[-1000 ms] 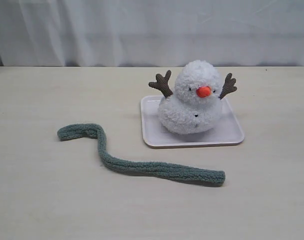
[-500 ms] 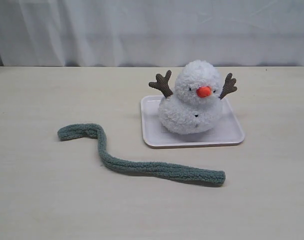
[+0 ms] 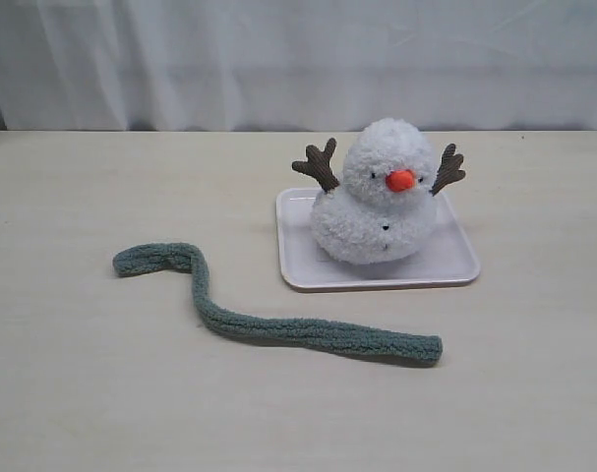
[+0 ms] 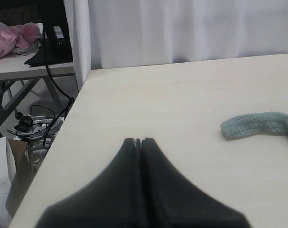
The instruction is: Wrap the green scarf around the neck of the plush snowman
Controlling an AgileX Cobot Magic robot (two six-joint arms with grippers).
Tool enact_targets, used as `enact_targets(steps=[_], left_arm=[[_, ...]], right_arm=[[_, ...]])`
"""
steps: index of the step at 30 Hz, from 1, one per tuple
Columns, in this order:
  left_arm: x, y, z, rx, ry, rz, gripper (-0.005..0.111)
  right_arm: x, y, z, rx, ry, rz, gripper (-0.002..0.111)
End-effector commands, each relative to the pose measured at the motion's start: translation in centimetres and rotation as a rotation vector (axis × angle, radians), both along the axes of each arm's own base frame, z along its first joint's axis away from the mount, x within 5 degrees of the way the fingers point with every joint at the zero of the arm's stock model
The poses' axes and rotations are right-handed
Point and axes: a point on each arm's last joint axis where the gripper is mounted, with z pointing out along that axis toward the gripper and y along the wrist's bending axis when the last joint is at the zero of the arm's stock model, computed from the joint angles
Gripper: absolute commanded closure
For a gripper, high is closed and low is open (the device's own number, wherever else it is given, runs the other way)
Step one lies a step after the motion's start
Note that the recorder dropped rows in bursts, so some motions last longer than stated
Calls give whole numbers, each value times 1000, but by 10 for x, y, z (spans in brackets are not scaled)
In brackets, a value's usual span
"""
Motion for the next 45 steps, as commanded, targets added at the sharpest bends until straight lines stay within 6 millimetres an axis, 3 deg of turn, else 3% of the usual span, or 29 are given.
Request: enact_targets(steps=[1,6,11,17,24,45], left_arm=[[0,0,0,-4,-6,-3,107],[0,0,0,-4,-6,-3,107],[0,0,0,-4,-6,-3,107],[0,0,0,-4,-6,-3,107],[0,0,0,-4,-6,-3,107],[0,0,0,-4,-6,-3,107]], right_arm=[[25,25,-19,-157,65,350,39],[57,57,-85,-444,174,712,39],[90,64,-144,-612,280,678,39],[114,70,-186,-625,418,680,39],[134,73,-221,-669,446,656,39],[157,72,-273,-801,404,638,39]])
